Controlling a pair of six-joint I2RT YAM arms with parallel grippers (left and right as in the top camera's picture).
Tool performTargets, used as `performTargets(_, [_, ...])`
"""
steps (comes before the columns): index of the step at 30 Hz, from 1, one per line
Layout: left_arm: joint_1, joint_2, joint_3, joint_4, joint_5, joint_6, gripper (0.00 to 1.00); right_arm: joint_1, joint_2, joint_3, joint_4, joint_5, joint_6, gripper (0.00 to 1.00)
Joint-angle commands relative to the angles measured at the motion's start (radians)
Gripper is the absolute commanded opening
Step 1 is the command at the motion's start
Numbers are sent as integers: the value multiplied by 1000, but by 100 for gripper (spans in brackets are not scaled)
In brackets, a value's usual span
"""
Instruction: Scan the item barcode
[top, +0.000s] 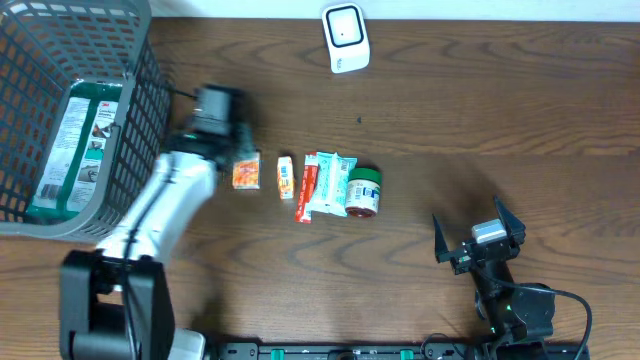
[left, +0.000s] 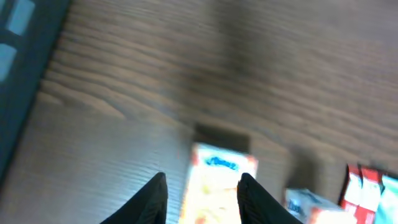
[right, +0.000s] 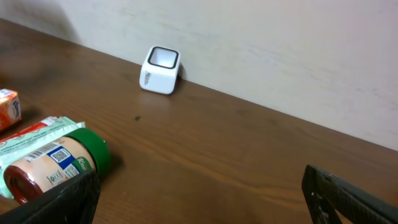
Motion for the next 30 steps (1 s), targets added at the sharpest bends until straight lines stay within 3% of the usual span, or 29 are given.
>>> performTargets(1, [133,22,8,-23,407,184,38,16,-2,-1,-4,6,13,99])
performTargets(5, [224,75,7,-64,521,310,38,16,-2,-1,-4,6,13,99])
performTargets(10, [220,156,-1,-61,611,404,38,16,-2,-1,-4,6,13,99])
performTargets(19, [214,306,-1,9,605,402,37,16,-2,-1,-4,6,13,99])
performTargets(24, [214,272,-1,5,605,398,19,16,-2,-1,-4,6,13,99])
performTargets(26, [214,220,-1,-14,604,375,7,16,-2,-1,-4,6,13,99])
performTargets(30, [198,112,-1,-60,500,304,7,16,-2,-1,-4,6,13,99])
